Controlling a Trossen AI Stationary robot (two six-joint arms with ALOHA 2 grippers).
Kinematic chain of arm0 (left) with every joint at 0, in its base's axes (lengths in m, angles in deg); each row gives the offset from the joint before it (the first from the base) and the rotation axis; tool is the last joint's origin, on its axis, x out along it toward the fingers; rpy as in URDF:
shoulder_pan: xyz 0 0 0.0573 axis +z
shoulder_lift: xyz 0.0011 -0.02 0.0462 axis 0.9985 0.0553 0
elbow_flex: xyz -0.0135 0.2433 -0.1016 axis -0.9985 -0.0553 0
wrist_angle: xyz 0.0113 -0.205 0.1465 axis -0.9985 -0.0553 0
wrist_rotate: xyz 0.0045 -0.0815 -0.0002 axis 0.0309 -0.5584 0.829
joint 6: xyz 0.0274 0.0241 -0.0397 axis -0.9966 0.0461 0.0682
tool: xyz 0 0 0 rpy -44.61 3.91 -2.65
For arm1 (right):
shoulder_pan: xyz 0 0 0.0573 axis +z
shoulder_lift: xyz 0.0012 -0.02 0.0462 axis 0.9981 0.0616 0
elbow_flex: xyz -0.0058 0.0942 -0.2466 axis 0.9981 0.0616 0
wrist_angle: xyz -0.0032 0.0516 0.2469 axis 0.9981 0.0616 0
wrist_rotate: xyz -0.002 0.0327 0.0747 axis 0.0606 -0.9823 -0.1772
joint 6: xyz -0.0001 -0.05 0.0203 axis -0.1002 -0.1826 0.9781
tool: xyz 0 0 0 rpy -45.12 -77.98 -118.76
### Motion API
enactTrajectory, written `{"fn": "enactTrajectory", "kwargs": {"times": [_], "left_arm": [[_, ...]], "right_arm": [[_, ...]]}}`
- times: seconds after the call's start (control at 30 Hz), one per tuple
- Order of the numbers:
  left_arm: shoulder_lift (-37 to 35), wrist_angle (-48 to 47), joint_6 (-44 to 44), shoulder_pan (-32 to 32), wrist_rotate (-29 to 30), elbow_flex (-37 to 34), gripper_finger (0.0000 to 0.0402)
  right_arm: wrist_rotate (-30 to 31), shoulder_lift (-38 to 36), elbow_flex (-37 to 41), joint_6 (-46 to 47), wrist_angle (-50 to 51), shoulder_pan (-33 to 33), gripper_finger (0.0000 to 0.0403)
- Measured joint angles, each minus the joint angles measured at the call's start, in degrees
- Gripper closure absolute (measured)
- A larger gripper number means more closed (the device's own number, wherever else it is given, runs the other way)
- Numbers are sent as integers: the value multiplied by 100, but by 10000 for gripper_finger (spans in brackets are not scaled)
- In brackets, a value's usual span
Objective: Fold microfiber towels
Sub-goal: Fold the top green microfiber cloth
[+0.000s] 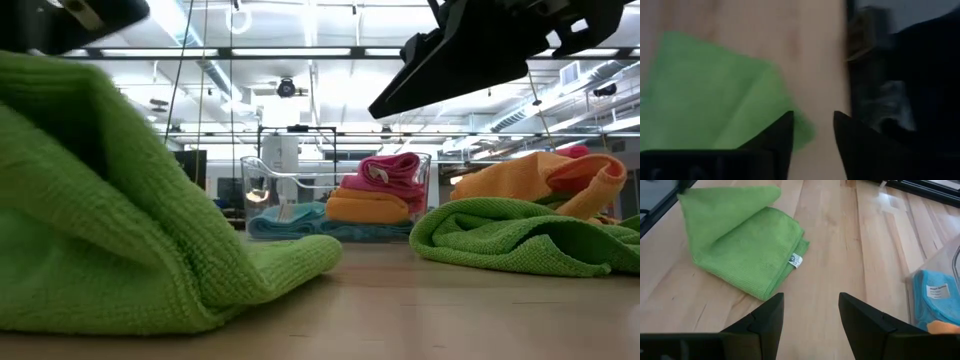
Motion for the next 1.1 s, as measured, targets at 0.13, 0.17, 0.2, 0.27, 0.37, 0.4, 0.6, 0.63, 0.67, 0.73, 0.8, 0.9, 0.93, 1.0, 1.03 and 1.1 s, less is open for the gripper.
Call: {"fn": "enactTrajectory", "kwargs": {"times": [0.13,0.17,0.2,0.27,0.37,0.4,0.6,0.63,0.67,0.73,0.8,0.9,0.93,1.0,1.03,1.1], "left_arm": [[-35,632,90,-7,-401,1,214],[-37,781,157,-3,-434,5,205],[-40,891,222,1,-514,9,198],[-42,908,272,26,-716,10,187],[-42,694,276,106,-789,10,183],[-42,637,248,154,-796,10,185],[-42,-502,117,604,-720,10,211],[-42,-746,115,687,-706,9,215],[-42,-916,78,761,-693,8,217],[-42,-1153,-213,882,-684,8,219],[-42,-1460,-537,958,-673,8,219],[-42,-1721,-907,1015,-689,8,210],[-42,-1743,-966,1037,-694,8,205],[-42,-1752,-1106,1067,-695,7,194],[-42,-1752,-1199,1068,-695,7,189],[-19,-1748,-1393,1071,-693,8,180]], "right_arm": [[2,0,0,6,-42,0,205],[0,0,0,7,-44,0,205],[2,0,0,7,-49,0,205],[2,0,0,7,-79,0,205],[0,0,0,11,-95,0,205],[0,0,0,15,-110,0,205],[0,2,0,17,-129,0,205],[0,2,0,20,-129,0,205],[-1,2,0,30,-129,0,205],[-4,2,0,40,-130,0,205],[-15,2,0,39,-129,0,205],[-17,2,0,39,-129,0,205],[-17,2,0,39,-129,0,205],[-17,2,0,39,-129,0,205],[-17,2,0,39,-129,0,205],[-17,2,0,42,-127,9,205]]}}
